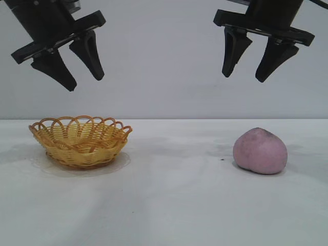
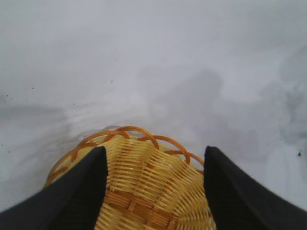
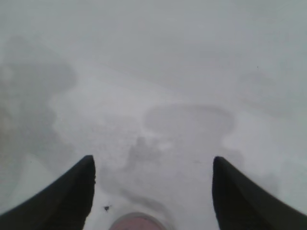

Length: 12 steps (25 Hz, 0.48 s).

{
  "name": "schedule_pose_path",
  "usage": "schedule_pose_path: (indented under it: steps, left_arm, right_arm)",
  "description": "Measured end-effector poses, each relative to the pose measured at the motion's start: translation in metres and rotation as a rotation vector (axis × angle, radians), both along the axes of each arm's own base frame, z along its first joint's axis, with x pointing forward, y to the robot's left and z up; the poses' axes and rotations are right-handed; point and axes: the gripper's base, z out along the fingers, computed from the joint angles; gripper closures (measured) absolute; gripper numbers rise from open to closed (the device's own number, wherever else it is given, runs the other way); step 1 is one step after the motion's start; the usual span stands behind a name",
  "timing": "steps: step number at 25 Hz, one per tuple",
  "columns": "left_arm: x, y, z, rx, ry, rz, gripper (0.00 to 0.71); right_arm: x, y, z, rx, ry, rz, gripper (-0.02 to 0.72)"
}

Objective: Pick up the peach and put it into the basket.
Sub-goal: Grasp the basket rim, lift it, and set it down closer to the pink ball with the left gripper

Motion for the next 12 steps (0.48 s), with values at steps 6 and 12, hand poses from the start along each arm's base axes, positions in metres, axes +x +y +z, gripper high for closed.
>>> schedule_pose_path:
  steps: [6, 12]
  left_arm:
    - [0.0000, 0.0000, 0.0000, 0.000, 0.000, 0.000, 0.284]
    - [-0.0011, -0.0001, 0.0001, 0.010, 0.012, -0.018, 0.284]
  right_arm:
    - [0.0000, 0.0000, 0.0000, 0.000, 0.000, 0.000, 0.254]
    - [0.0000, 0.0000, 0.0000, 0.000, 0.000, 0.000, 0.254]
